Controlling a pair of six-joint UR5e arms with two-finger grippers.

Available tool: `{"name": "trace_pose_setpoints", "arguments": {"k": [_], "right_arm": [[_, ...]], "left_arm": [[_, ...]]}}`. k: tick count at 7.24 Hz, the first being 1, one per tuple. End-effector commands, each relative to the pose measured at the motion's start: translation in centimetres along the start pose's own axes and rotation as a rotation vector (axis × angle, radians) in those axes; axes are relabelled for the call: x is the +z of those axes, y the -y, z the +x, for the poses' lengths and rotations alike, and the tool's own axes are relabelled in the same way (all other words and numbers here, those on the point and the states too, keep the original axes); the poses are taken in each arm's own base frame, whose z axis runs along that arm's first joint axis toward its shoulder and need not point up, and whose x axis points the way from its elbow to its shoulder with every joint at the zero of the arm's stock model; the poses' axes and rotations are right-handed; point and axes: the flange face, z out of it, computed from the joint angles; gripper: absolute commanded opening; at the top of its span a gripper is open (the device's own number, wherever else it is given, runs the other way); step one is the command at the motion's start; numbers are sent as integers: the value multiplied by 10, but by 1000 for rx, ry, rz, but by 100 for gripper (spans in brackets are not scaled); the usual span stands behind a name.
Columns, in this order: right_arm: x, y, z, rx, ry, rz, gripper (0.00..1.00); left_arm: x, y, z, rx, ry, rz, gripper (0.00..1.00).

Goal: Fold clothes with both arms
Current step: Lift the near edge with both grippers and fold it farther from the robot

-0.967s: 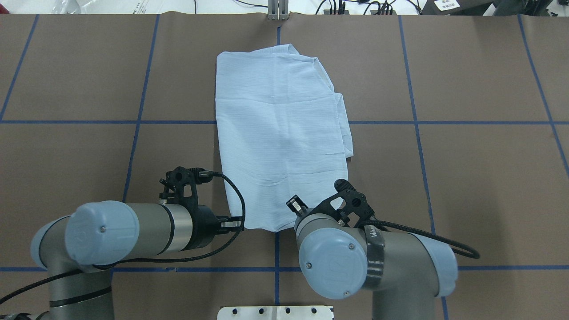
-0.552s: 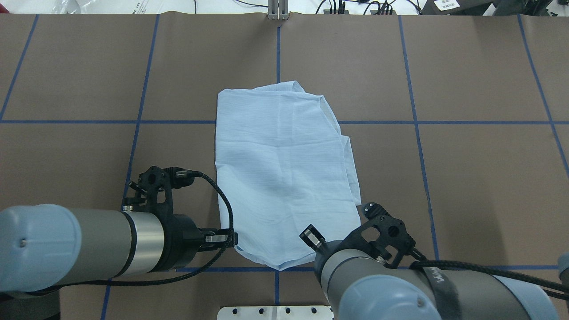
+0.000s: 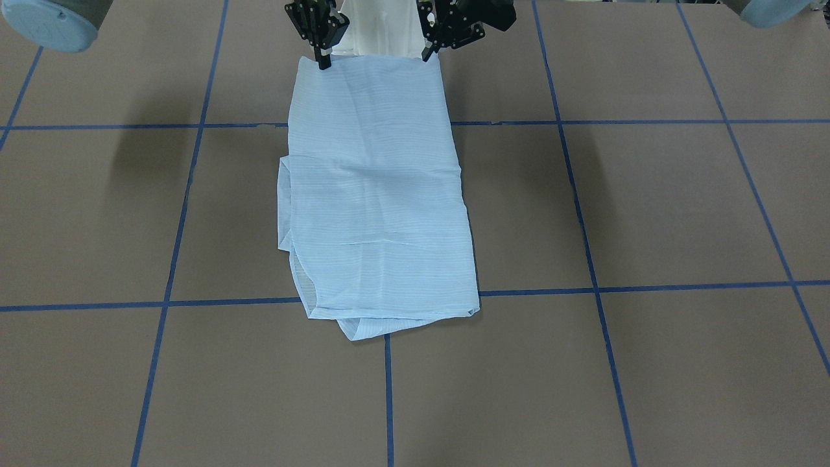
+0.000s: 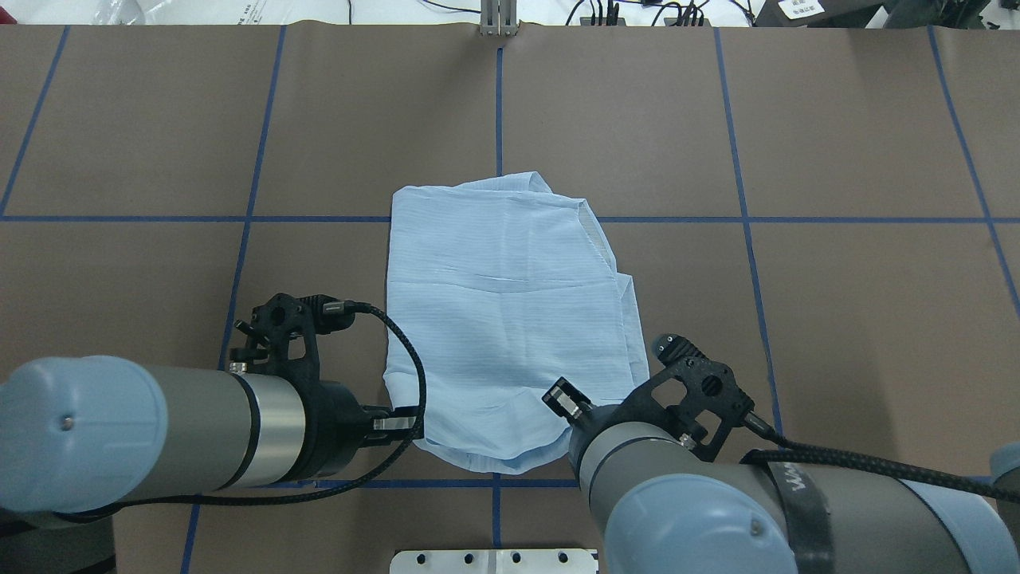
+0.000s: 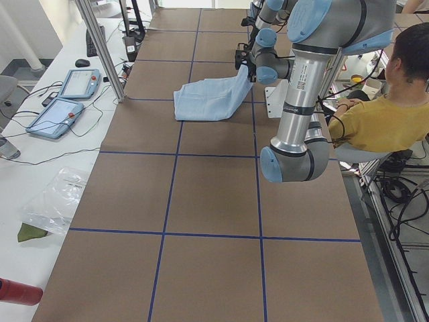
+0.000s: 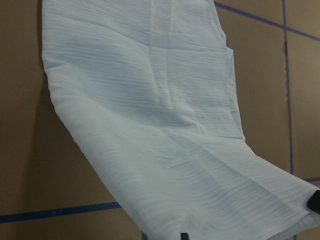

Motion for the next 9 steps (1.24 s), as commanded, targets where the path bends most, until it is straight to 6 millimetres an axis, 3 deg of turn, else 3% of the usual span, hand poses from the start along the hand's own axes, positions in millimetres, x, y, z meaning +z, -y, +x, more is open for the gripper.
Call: {"name": "trace_pose_setpoints", "arguments": {"k": [1, 2, 3, 5, 7, 8, 9], "right_arm": [[53, 31, -46, -21, 62, 75, 0], [86, 47, -64, -27, 72, 112, 0], [105, 60, -85, -44, 84, 138, 0], [128, 78, -118, -62, 61, 189, 0], [168, 87, -155, -68, 35, 197, 0], [200, 96, -165, -86, 56, 203, 0], [223, 107, -177, -90, 52, 209, 0]], "left_arm": [[21, 64, -11, 40, 75, 103, 0], [30, 100, -12, 53, 110, 150, 0], [48, 134, -14, 40, 148, 186, 0], [71, 194, -14, 67, 179, 246, 0], [120, 236, -37, 77, 191, 273, 0], [140, 253, -43, 70, 208, 278, 0], [154, 263, -56, 66, 220, 284, 0]]}}
